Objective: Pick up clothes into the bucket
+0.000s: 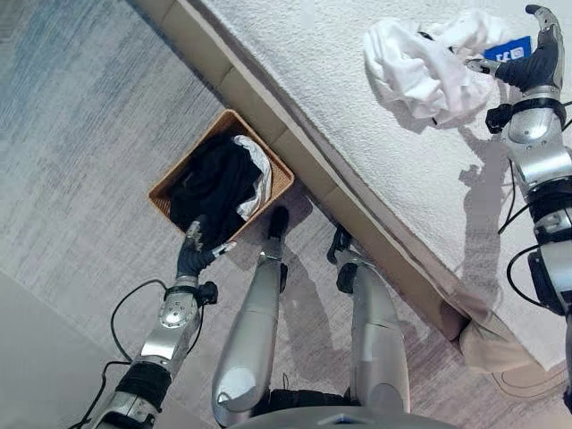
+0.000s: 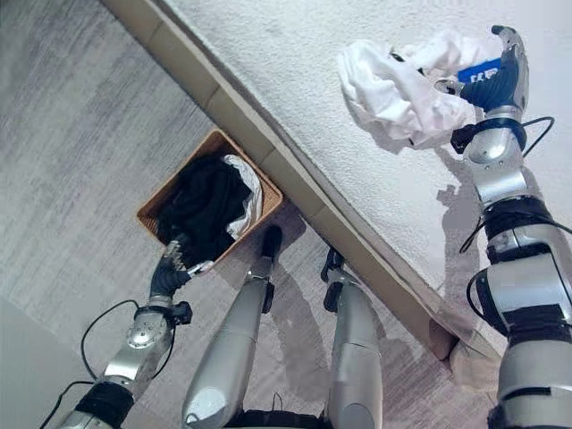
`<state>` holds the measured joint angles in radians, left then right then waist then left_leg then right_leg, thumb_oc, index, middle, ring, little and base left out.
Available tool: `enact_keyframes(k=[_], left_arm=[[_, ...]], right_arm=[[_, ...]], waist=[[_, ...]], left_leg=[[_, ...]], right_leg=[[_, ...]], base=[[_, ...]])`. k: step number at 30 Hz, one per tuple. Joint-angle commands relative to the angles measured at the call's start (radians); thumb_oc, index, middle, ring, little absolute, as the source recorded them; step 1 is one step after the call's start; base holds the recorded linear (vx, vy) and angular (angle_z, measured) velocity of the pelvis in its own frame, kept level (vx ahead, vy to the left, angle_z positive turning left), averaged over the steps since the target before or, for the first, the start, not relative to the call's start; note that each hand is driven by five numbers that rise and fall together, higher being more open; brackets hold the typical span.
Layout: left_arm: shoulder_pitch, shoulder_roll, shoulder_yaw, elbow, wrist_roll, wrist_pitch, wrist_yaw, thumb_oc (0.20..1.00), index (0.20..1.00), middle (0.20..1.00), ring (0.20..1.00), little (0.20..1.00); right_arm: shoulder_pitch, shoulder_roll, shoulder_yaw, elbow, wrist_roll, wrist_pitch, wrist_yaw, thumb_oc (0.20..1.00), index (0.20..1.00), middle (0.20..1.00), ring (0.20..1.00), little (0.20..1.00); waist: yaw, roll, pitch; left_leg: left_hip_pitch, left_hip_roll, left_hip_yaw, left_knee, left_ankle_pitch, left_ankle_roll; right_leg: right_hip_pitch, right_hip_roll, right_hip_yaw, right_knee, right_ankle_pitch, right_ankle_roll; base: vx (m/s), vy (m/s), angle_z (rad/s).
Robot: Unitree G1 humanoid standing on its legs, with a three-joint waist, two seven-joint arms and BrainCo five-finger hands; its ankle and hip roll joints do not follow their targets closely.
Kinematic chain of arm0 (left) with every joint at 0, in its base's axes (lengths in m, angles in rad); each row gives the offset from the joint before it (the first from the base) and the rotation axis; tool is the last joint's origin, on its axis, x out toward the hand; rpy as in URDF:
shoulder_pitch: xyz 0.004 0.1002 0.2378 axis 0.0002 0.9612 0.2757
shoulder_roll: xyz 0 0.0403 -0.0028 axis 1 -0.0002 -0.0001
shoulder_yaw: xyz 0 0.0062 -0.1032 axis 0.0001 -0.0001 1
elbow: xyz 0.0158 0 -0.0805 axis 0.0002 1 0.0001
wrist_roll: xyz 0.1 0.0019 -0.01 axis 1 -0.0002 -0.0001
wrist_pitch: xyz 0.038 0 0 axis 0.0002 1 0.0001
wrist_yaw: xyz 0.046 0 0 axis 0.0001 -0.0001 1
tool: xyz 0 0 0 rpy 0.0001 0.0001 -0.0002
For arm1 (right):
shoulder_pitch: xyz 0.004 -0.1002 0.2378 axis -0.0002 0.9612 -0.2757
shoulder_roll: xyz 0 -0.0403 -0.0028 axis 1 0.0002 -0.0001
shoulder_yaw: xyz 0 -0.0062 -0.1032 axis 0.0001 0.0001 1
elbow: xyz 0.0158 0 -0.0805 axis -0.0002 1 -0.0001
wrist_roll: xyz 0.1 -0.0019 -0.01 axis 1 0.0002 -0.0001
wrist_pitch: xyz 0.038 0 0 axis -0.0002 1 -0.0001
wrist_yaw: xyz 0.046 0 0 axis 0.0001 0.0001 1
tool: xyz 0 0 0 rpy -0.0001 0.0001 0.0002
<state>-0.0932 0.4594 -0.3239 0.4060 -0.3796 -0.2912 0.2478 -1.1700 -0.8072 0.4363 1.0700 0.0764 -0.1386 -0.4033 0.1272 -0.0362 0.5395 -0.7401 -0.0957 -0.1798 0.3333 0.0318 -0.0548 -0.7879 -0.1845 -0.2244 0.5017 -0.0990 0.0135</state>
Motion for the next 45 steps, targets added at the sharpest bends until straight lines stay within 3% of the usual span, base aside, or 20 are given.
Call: enact_keyframes(k=[1, 9, 16, 17, 19, 20, 31, 34, 35, 38, 40, 45], left_arm=[[0.068, 0.026, -0.028, -0.079, 0.045, 0.002, -0.036, 1.0, 1.0, 1.0, 1.0, 1.0], [0.077, 0.022, -0.09, -0.055, 0.052, 0.019, -0.048, 1.0, 1.0, 1.0, 1.0, 1.0], [0.064, 0.022, -0.097, -0.067, 0.036, 0.035, -0.095, 1.0, 1.0, 1.0, 1.0, 1.0], [0.061, 0.016, -0.1, -0.063, 0.028, 0.039, -0.112, 1.0, 1.0, 1.0, 1.0, 1.0], [0.051, 0.015, -0.1, -0.064, 0.023, 0.043, -0.13, 1.0, 1.0, 1.0, 1.0, 1.0], [0.051, 0.015, -0.1, -0.064, 0.023, 0.043, -0.13, 1.0, 1.0, 1.0, 1.0, 1.0], [0.031, 0.022, -0.07, -0.055, 0.032, 0.039, -0.152, 1.0, 1.0, 1.0, 1.0, 1.0], [0.023, 0.03, -0.058, -0.049, 0.037, 0.036, -0.157, 1.0, 1.0, 1.0, 1.0, 1.0], [0.018, 0.04, -0.042, -0.057, 0.032, 0.032, -0.161, 1.0, 1.0, 1.0, 1.0, 1.0], [0.015, 0.064, -0.012, -0.084, 0.023, 0.024, -0.167, 1.0, 1.0, 1.0, 1.0, 1.0], [0.016, 0.073, -0.004, -0.092, 0.024, 0.023, -0.167, 1.0, 1.0, 1.0, 1.0, 1.0], [0.01, 0.154, 0.059, -0.189, 0.019, 0.01, -0.192, 1.0, 1.0, 1.0, 1.0, 1.0]], right_arm=[[-0.022, -0.104, 0.072, 0.053, -0.021, 0.02, 0.04, 1.0, 1.0, 1.0, 1.0, 1.0], [-0.04, -0.079, 0.129, 0.149, -0.055, 0.036, 0.079, 1.0, 1.0, 1.0, 1.0, 1.0], [-0.048, -0.081, 0.226, 0.168, -0.081, 0.051, 0.223, 1.0, 1.0, 1.0, 1.0, 1.0], [-0.043, -0.083, 0.232, 0.169, -0.075, 0.05, 0.256, 0.642, 0.642, 0.642, 0.642, 0.642], [-0.028, -0.085, 0.229, 0.145, -0.029, 0.042, 0.295, 0.288, 0.288, 0.288, 0.288, 0.288], [-0.027, -0.085, 0.228, 0.144, -0.028, 0.042, 0.295, 0.213, 0.213, 0.213, 0.213, 0.213], [0.005, -0.146, 0.216, -0.124, 0.058, 0.003, 0.303, 0.2, 0.2, 0.2, 0.2, 0.2], [0.012, -0.178, 0.219, -0.196, 0.056, 0.0, 0.311, 0.2, 0.2, 0.2, 0.2, 0.2], [0.013, -0.207, 0.22, -0.233, 0.053, -0.003, 0.313, 0.2, 0.2, 0.2, 0.2, 0.2], [0.028, -0.249, 0.214, -0.301, 0.062, -0.017, 0.318, 0.2, 0.2, 0.2, 0.2, 0.2], [0.038, -0.259, 0.211, -0.321, 0.065, -0.019, 0.323, 0.2, 0.2, 0.2, 0.2, 0.2], [0.155, -0.327, 0.168, -0.467, 0.079, -0.035, 0.371, 0.2, 0.2, 0.2, 0.2, 0.2]], waist=[[-0.03, 0.076, -0.019], [-0.008, 0.101, -0.019], [0.002, 0.109, -0.019], [0.003, 0.111, -0.019], [0.004, 0.11, -0.019], [0.004, 0.11, -0.019], [-0.012, 0.072, -0.019], [-0.022, 0.06, -0.019], [-0.028, 0.057, -0.019], [-0.045, 0.04, -0.024], [-0.05, 0.035, -0.037], [-0.089, 0.007, -0.147]], left_leg=[[-0.005, 0.012, -0.021, 0.005, -0.04, 0.006], [-0.014, 0.007, -0.055, -0.033, -0.007, 0.002], [-0.001, 0.007, -0.075, -0.071, 0.02, -0.008], [0.002, 0.007, -0.077, -0.07, 0.022, -0.009], [0.006, 0.006, -0.077, -0.071, 0.023, -0.01], [0.006, 0.006, -0.077, -0.071, 0.023, -0.01], [0.104, 0.024, -0.049, -0.082, 0.016, -0.022], [0.18, 0.033, -0.036, -0.1, 0.013, -0.025], [0.209, 0.036, -0.029, -0.115, 0.041, -0.023], [0.297, 0.051, -0.007, -0.132, 0.031, -0.022], [0.32, 0.054, 0.0, -0.135, 0.027, -0.021], [0.444, 0.069, 0.036, -0.161, -0.006, -0.021]], right_leg=[[0.059, -0.047, 0.034, -0.003, -0.027, 0.082], [0.044, -0.058, 0.007, 0.01, -0.037, 0.083], [0.045, -0.063, -0.014, 0.011, -0.042, 0.08], [0.048, -0.066, -0.016, 0.015, -0.044, 0.08], [0.05, -0.066, -0.015, 0.017, -0.045, 0.08], [0.05, -0.066, -0.015, 0.017, -0.045, 0.08], [0.15, -0.051, 0.0, -0.023, -0.033, 0.083], [0.227, -0.044, 0.005, -0.06, -0.022, 0.085], [0.266, -0.04, -0.004, -0.099, 0.019, 0.081], [0.36, -0.026, 0.005, -0.155, 0.036, 0.088], [0.384, -0.02, 0.008, -0.17, 0.041, 0.09], [0.514, 0.002, 0.026, -0.244, 0.051, 0.099]], base=[[0.0, -0.06, 0.3], [-0.01, -0.045, 0.15], [-0.01, -0.034, 0.09], [-0.01, -0.018, 0.07], [-0.01, -0.024, 0.04], [-0.02, -0.031, 0.04], [-0.01, -0.001, 0.0], [-0.04, 0.051, -0.05], [-0.08, 0.063, -0.15], [0.0, 0.06, -0.16], [0.07, 0.04, -0.24], [0.11, 0.042, -0.31]])
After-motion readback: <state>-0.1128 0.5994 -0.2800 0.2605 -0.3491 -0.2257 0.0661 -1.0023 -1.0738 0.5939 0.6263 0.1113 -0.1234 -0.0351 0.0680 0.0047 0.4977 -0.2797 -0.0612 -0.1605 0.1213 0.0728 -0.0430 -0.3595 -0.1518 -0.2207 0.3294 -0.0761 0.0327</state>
